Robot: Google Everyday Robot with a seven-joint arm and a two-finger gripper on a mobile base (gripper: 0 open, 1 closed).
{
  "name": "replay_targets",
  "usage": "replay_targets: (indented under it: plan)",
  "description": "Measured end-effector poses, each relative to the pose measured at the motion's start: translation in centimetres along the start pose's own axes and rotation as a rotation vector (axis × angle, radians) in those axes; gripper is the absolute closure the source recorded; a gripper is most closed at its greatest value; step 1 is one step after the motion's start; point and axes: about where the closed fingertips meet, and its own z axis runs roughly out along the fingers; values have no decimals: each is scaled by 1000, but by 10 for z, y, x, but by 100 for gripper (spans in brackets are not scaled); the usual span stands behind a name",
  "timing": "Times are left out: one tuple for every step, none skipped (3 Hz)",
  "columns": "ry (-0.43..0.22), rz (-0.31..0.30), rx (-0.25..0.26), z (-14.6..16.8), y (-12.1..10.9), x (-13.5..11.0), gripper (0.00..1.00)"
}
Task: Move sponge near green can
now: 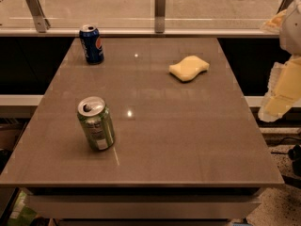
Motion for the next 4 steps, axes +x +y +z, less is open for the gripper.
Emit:
replay_targets:
  plan:
    - [0, 0, 0, 0, 0, 0, 0]
    - [-1, -30, 14, -4, -4, -2, 0]
    - [-9, -113, 26, -6, -16, -2, 0]
    - [2, -258, 29, -7, -31, -1, 0]
